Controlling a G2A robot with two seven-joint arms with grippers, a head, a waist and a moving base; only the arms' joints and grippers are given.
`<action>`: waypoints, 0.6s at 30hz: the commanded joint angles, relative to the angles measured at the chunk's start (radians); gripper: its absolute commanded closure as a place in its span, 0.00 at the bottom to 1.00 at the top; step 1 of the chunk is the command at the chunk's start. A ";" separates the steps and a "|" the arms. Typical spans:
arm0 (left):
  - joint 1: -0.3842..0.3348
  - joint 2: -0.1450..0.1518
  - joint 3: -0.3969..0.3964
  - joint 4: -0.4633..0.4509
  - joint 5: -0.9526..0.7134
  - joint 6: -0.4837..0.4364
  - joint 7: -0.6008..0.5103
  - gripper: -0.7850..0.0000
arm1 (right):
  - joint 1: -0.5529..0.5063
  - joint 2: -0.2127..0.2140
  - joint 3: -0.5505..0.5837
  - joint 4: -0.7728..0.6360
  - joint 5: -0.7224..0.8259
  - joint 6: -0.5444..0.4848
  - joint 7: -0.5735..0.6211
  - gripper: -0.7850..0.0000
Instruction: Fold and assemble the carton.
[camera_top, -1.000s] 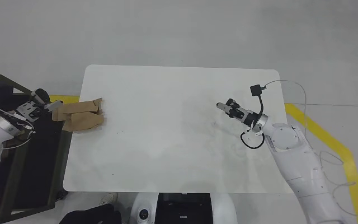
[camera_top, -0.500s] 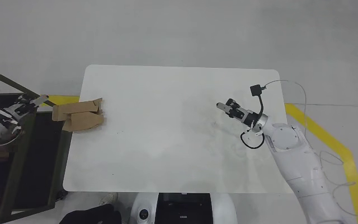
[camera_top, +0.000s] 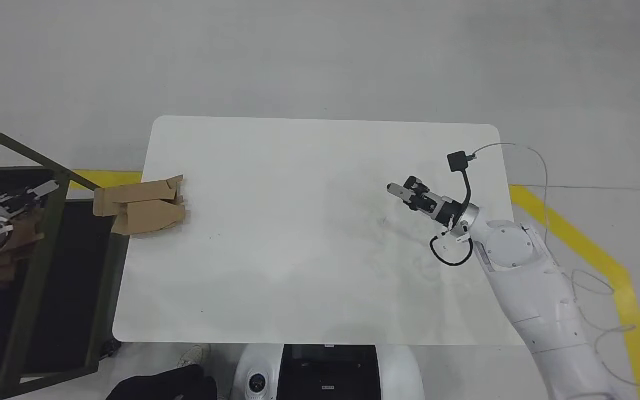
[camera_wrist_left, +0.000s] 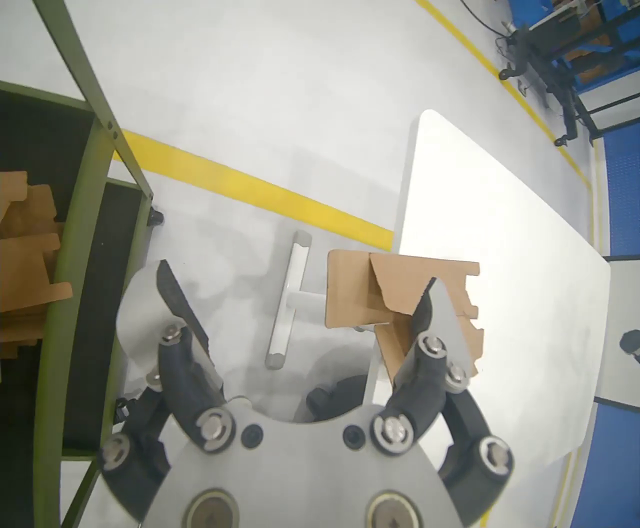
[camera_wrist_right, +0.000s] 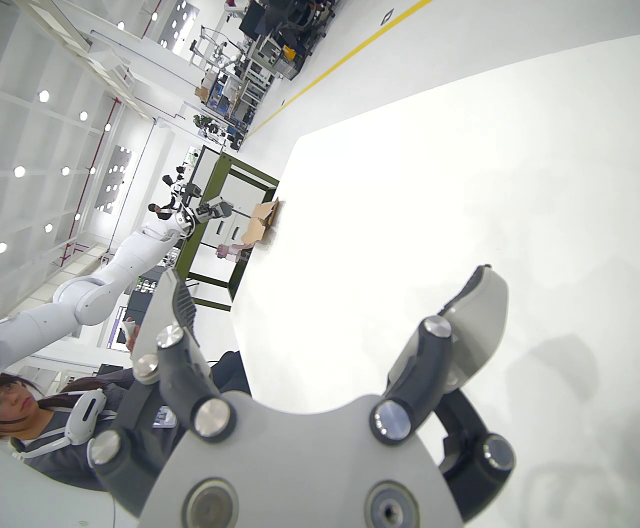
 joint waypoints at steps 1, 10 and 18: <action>-0.028 -0.005 0.011 0.043 0.011 0.020 -0.003 0.00 | 0.000 0.000 0.000 0.000 0.000 0.000 0.000 0.00; -0.098 -0.056 0.097 0.132 0.004 -0.001 -0.112 0.00 | 0.000 0.000 0.000 0.000 0.000 0.000 0.000 0.00; -0.149 -0.120 0.165 0.190 -0.031 0.014 -0.110 0.00 | 0.000 0.000 0.000 0.000 0.000 0.000 0.000 0.00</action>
